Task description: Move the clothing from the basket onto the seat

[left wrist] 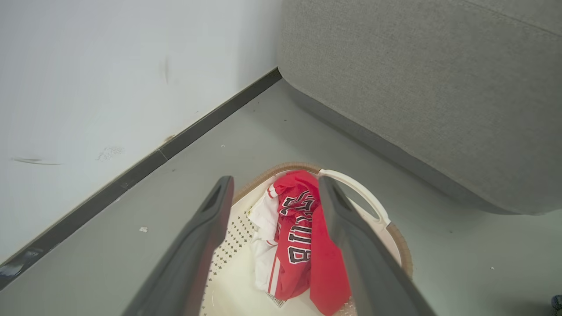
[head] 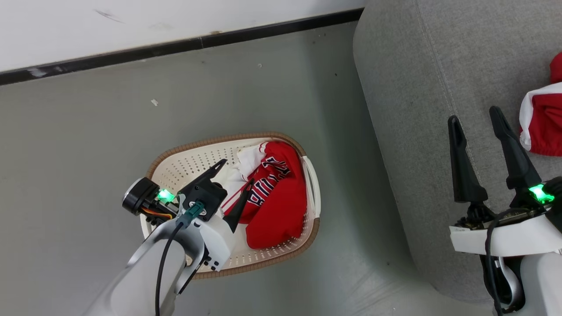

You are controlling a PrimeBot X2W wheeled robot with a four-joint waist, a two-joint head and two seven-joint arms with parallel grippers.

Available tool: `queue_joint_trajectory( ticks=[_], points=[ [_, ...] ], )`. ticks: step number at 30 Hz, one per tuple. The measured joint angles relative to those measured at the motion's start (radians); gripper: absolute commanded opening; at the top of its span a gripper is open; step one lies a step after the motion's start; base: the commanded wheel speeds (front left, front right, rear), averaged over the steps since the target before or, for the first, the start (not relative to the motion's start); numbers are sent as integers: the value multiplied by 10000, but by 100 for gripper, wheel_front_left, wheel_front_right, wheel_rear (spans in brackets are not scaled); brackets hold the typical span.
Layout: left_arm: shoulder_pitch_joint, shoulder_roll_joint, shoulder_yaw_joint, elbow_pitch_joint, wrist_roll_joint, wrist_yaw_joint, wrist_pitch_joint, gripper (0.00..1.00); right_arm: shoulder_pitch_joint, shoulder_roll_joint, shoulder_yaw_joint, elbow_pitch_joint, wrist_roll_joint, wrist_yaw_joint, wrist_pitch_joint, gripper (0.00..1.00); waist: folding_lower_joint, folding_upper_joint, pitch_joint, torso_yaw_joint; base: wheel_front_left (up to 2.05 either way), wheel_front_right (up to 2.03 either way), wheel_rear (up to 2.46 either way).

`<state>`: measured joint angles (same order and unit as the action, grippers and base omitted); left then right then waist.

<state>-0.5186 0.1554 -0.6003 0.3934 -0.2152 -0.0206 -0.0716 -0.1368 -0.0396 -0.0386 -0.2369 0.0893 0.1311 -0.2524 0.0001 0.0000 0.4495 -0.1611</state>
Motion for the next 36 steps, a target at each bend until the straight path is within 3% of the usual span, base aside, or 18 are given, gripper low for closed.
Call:
queue_joint_trajectory(
  ticks=[36],
  points=[
    [-3073, 345, -711, 2466, 1565, -410, 522, 100, -2017, -2, 268, -121, 1415, 0, -27, 100, 0, 0, 2895, -1881, 0, 0, 0]
  ],
)
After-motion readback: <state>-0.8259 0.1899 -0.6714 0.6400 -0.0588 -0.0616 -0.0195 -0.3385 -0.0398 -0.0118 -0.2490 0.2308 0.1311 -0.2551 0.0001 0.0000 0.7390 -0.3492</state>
